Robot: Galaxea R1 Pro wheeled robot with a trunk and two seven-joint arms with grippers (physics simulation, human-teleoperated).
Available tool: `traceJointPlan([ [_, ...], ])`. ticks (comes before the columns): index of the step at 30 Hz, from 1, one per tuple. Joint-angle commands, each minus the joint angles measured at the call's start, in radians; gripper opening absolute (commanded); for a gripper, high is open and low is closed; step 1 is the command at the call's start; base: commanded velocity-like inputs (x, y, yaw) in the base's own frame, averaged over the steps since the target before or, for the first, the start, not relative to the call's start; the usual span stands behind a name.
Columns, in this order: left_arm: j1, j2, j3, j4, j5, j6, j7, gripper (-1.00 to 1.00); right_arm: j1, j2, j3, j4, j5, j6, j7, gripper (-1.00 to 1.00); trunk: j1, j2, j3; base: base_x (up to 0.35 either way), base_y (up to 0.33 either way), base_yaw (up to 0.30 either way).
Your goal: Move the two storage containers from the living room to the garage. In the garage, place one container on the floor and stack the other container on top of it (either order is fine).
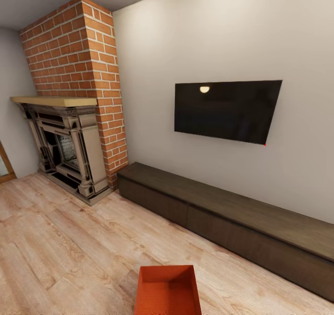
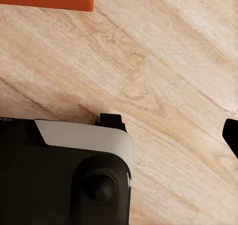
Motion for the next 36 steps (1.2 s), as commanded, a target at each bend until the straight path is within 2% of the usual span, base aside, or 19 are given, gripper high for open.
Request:
traceJointPlan([
  [1, -0.001, 0.000, 0.005, 0.001, 0.001, -0.003, 0.001, 1.00, -0.001, 0.000, 0.008, 0.003, -0.009, -0.006, 0.000, 1.00, 0.000, -0.001, -0.003, 0.000, 0.000, 0.000],
  [36, -0.001, 0.001, 0.005, 0.000, 0.001, -0.003, 0.001, 1.00, -0.001, 0.000, 0.010, 0.003, -0.010, -0.009, -0.001, 1.00, 0.000, -0.001, -0.056, 0.000, -0.022, 0.000],
])
